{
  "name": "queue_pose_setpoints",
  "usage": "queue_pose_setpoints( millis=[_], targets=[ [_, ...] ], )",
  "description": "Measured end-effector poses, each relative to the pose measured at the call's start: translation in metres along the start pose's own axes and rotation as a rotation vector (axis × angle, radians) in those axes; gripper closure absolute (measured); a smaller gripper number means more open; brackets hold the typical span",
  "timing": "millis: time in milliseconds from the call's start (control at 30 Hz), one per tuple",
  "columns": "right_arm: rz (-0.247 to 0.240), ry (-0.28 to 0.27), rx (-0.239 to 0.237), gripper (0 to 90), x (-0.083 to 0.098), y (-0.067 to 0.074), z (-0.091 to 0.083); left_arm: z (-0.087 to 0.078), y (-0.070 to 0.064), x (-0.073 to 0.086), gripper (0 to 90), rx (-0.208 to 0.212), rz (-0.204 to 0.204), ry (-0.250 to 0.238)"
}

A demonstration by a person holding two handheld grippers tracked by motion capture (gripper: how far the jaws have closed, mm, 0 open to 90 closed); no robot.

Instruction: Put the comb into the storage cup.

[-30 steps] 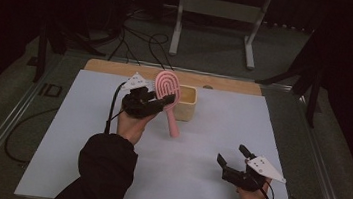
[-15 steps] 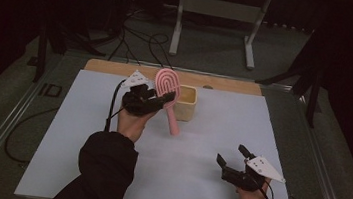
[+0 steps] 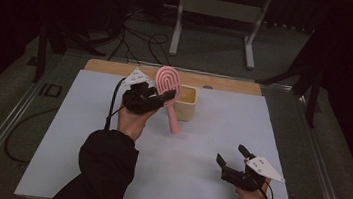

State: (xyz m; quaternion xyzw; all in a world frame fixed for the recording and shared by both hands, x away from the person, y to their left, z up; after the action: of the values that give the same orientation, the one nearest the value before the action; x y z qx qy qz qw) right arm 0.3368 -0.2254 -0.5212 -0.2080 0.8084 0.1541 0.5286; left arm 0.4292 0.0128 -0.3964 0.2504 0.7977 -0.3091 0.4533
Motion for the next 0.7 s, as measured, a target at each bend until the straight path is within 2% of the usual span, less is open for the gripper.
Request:
queue_pose_setpoints(
  millis=[700],
  targets=[
    [0.003,0.001,0.003,12.0,0.000,0.000,0.001,0.000,0.003,-0.011,64.5,-0.009,0.000,-0.012]
  ],
)
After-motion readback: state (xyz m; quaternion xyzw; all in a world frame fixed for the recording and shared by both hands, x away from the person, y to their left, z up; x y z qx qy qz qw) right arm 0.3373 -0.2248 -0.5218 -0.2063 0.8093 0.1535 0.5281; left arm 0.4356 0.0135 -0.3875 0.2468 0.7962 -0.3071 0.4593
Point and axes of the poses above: each handheld gripper's, and its own axes: z roughly forward along the jaws, x roughly out of its underside, y roughly to its left, the point moved 10 cm from there along z, roughly forward along the jaws, and after that the axes turned 8 degrees about y, right-handed, at the moved point
